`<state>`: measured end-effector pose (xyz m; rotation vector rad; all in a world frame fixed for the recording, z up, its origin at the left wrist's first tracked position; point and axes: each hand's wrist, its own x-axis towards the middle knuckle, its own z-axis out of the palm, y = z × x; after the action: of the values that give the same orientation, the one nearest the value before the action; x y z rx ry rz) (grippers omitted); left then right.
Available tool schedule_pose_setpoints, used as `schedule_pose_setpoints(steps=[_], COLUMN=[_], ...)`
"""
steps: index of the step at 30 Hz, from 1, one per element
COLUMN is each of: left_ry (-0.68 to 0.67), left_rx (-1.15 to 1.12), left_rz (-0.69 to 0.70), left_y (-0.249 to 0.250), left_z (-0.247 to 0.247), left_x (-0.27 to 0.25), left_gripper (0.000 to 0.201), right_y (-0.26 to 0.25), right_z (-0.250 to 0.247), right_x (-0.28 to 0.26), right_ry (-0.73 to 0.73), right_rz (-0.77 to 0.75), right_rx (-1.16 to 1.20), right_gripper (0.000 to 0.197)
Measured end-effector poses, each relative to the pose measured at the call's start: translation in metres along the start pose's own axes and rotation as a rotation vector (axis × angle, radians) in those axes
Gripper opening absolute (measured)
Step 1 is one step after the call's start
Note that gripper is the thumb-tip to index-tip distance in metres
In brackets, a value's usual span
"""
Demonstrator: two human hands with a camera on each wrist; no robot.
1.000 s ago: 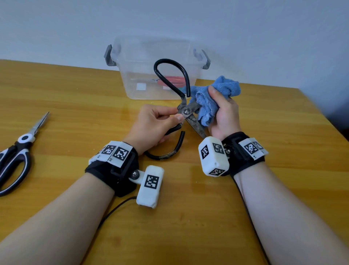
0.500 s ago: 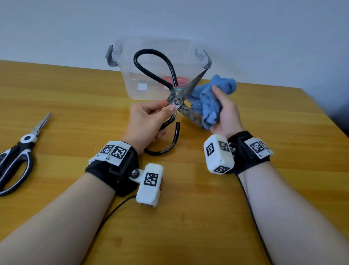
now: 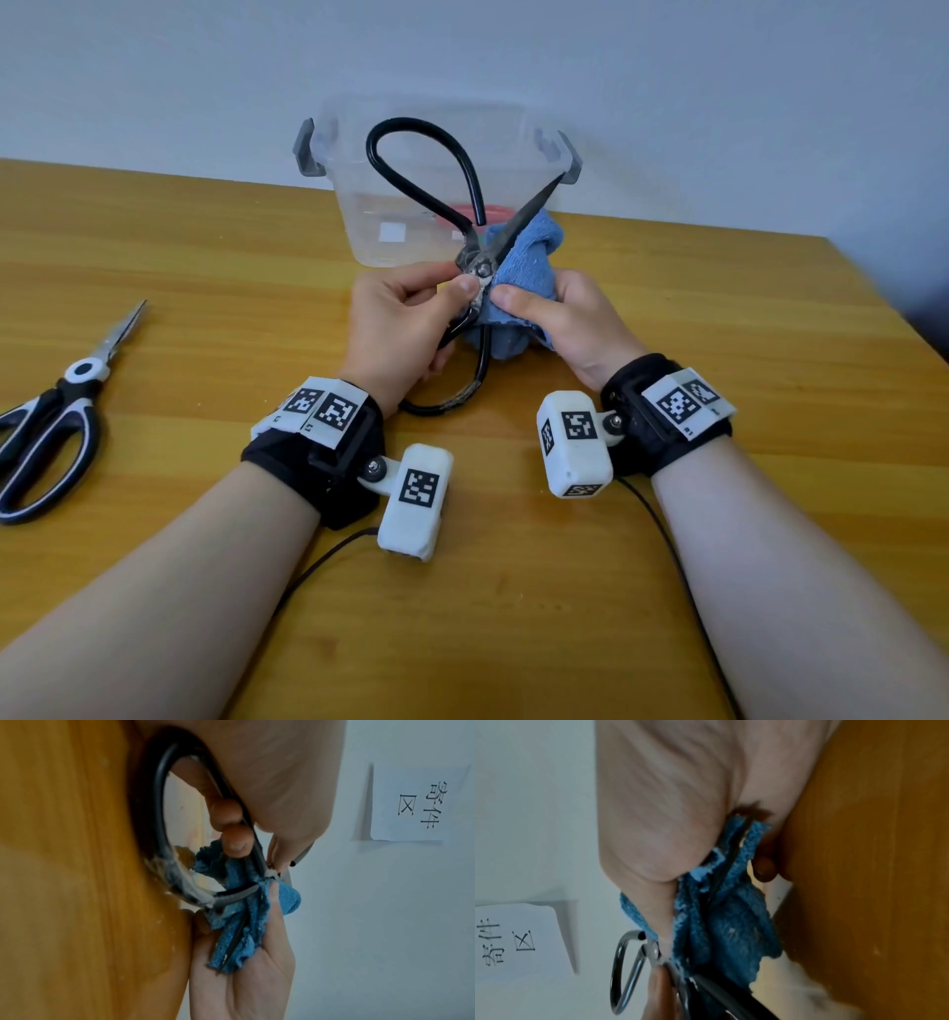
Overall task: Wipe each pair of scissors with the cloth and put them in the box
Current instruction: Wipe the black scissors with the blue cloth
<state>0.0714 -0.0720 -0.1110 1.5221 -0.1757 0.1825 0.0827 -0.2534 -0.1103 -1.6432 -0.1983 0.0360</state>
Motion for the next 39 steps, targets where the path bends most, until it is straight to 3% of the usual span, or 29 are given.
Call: schedule_pose_setpoints(steps=[3, 8, 14, 19, 23, 25, 27, 28, 30, 33, 39], left_ry=[0.067, 0.162, 0.247, 0.246, 0.173, 0.063, -0.041, -0.073, -0.107, -0.116, -0.053], left_rx=[-0.061, -0.093, -0.131, -0.112, -0.098, -0.074, -0.029, -0.004, 0.032, 0.057, 0.048], left_rz=[-0.018, -0.003, 0.014, 0.012, 0.005, 0.006, 0.002, 0.0, 0.0, 0.019, 0.03], left_y=[0.002, 0.005, 0.005, 0.005, 0.006, 0.006, 0.006, 0.005, 0.004, 0.004, 0.003], left_z=[0.0, -0.002, -0.004, -0.006, -0.007, -0.005, -0.003, -0.003, -0.003, -0.003, -0.004], left_x=[0.001, 0.003, 0.004, 0.004, 0.004, 0.002, 0.0, 0.0, -0.001, -0.002, 0.0], left_gripper=[0.013, 0.009, 0.018, 0.017, 0.009, 0.01, 0.009, 0.009, 0.011, 0.011, 0.01], right_y=[0.004, 0.008, 0.01, 0.009, 0.005, 0.003, -0.001, -0.003, -0.007, -0.005, -0.006], right_z=[-0.002, -0.008, -0.012, -0.019, -0.029, -0.028, -0.022, -0.018, -0.011, -0.005, 0.001], right_x=[0.001, 0.003, 0.005, 0.01, 0.01, 0.011, 0.008, 0.005, 0.0, -0.004, -0.006], right_ry=[0.023, 0.078, 0.159, 0.401, 0.554, 0.477, 0.296, 0.194, 0.049, -0.017, -0.076], right_rz=[-0.012, -0.004, 0.022, 0.092, 0.031, -0.003, 0.012, 0.04, 0.074, 0.055, 0.03], right_rx=[-0.03, 0.029, 0.176, 0.296, 0.465, 0.53, 0.59, 0.582, 0.47, 0.264, 0.072], right_gripper=[0.026, 0.034, 0.009, 0.015, 0.018, 0.039, 0.063, 0.065, 0.053, 0.033, 0.03])
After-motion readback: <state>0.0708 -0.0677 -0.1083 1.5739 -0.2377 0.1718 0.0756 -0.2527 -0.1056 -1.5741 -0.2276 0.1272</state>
